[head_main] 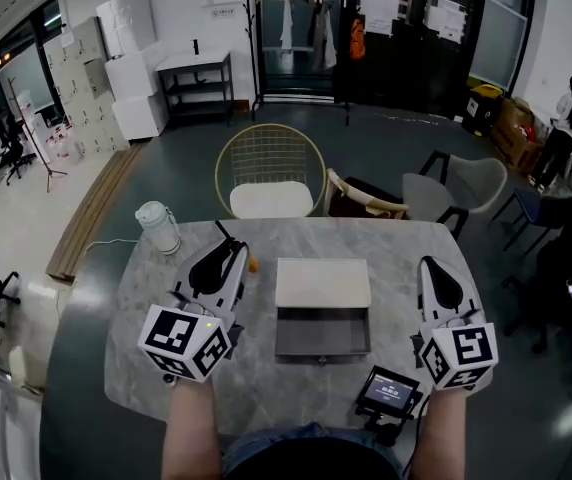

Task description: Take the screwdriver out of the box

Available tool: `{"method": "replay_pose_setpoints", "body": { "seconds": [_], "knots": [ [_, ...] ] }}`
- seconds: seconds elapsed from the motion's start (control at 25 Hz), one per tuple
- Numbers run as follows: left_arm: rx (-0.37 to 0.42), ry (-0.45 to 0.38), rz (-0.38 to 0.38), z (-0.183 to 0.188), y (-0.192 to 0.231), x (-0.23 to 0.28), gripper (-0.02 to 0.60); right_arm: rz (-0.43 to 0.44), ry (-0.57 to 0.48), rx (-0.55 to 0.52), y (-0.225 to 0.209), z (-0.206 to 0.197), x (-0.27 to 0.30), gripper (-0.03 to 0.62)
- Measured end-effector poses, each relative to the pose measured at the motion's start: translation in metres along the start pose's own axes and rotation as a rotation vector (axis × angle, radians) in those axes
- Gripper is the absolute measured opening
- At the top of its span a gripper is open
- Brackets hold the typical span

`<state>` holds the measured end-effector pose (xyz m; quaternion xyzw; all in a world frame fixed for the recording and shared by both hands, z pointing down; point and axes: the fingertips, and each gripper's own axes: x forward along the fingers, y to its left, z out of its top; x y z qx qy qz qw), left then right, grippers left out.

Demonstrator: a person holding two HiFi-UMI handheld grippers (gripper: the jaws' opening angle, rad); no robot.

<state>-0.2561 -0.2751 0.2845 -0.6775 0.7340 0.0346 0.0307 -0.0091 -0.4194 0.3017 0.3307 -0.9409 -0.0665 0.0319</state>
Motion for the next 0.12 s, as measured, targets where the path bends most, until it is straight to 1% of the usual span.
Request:
{"method": "replay_pose_setpoints", "body": {
  "seconds": [0.12],
  "knots": [
    [0.003, 0.001, -0.005, 0.0003, -0.0039, 0.0016, 0.084, 0.005, 0.002, -0.005, -0.0016, 0.0008, -0.0007, 0.025]
  ]
}}
